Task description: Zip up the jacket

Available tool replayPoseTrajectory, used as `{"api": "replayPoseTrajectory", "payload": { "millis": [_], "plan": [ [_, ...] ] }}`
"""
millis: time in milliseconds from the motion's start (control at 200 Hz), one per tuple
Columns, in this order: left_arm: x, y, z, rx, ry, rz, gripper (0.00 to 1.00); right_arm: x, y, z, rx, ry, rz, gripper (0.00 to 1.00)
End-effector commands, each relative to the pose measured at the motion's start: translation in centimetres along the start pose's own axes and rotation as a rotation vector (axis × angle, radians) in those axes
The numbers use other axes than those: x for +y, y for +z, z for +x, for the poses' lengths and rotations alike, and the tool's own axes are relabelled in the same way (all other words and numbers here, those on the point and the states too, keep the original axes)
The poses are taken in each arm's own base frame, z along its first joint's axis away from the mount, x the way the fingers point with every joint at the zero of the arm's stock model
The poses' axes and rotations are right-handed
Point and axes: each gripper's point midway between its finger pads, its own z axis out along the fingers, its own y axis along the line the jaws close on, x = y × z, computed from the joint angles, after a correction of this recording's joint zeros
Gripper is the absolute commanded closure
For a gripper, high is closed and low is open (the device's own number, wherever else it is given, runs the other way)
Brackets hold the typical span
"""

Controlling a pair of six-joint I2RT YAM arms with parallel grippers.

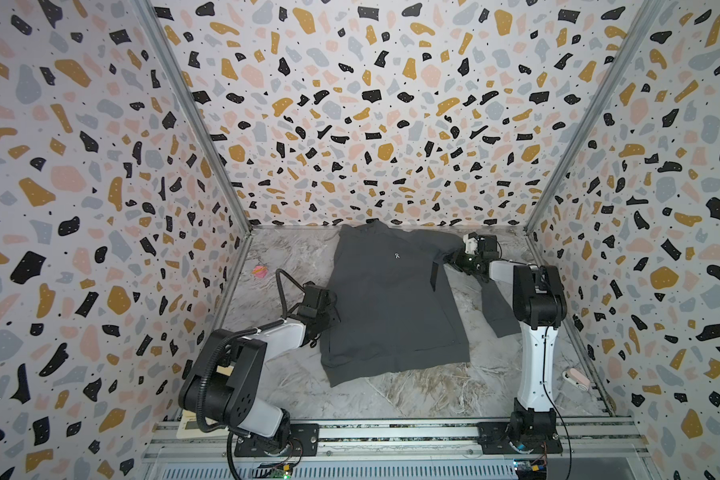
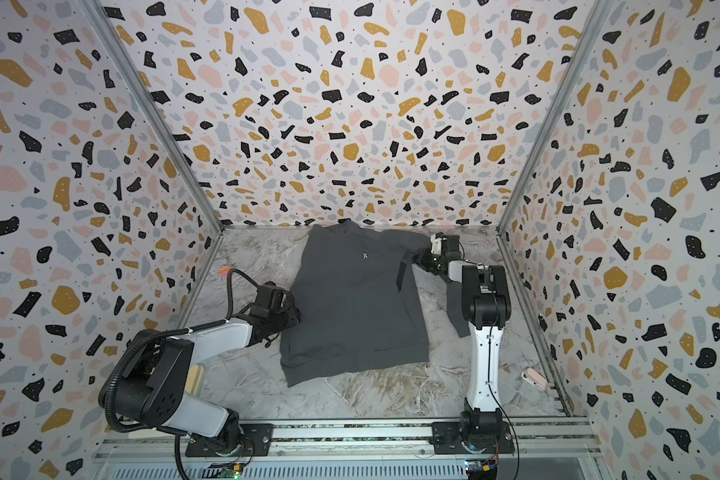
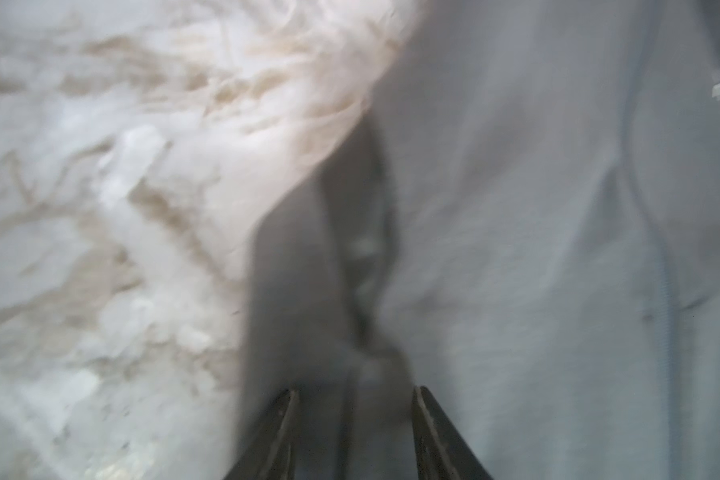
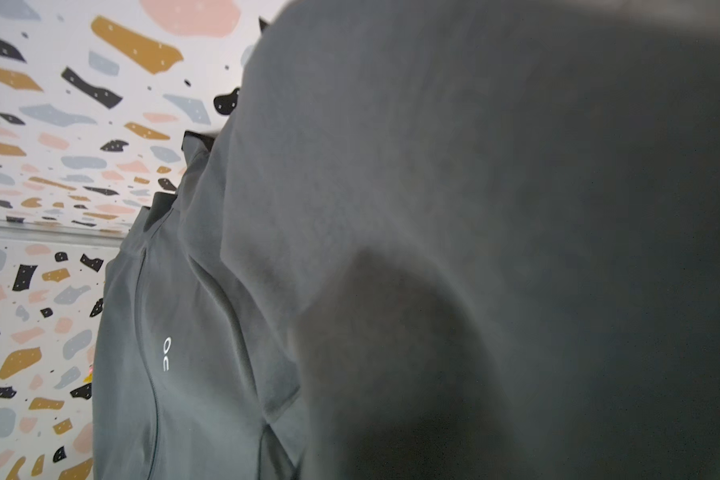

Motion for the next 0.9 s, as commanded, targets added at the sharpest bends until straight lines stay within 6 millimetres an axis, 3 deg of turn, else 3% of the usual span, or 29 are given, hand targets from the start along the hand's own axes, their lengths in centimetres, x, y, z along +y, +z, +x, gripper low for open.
{"api": "replayPoseTrajectory", "payload": {
  "millis": [0,125,230,345,466,581,636,721,841,896],
  "plan": [
    [1.0,-0.6,-0.6,-0.036,0.013,-0.047,0.55,-1.5,-2.1,-3.4,-0.049,-0.020,0.032,0.87],
    [-1.1,-3.0,-3.7,-0.140,0.045,0.023,0.48,1.4,-5.3,-4.5,-0.066,-0.108,0.002,0.75],
    [-2.4,-6.3,-7.4,-0.261,0.091,0.028,0.33,4.7,-9.1,-4.2,-0.101,-0.204,0.013,0.61],
    [-2.5,-10.3,-11.0,-0.402,0.143,-0.029,0.22,7.3,-13.4,-2.0,-0.134,-0.329,0.071,0.53],
    [-1.4,-13.9,-13.1,-0.564,0.202,-0.098,0.16,8.6,-18.1,1.2,-0.239,-0.447,0.136,0.48],
    [2.1,-16.3,-13.5,-0.738,0.154,-0.224,0.12,8.6,-22.5,4.3,-0.426,-0.565,0.197,0.42],
    [2.6,-16.5,-13.0,-0.806,0.177,-0.216,0.12,8.4,-24.7,5.4,-0.542,-0.610,0.225,0.38],
    [3.7,-16.9,-11.7,-0.912,0.174,-0.180,0.11,7.3,-27.0,7.6,-0.654,-0.692,0.256,0.01],
    [5.8,-18.0,-10.0,-1.040,0.151,-0.191,0.00,4.9,-27.7,9.0,-0.686,-0.727,0.350,0.01],
    [7.1,-18.3,-9.3,-1.082,0.132,-0.224,0.00,3.7,-27.5,9.2,-0.684,-0.718,0.393,0.01]
  ]
}}
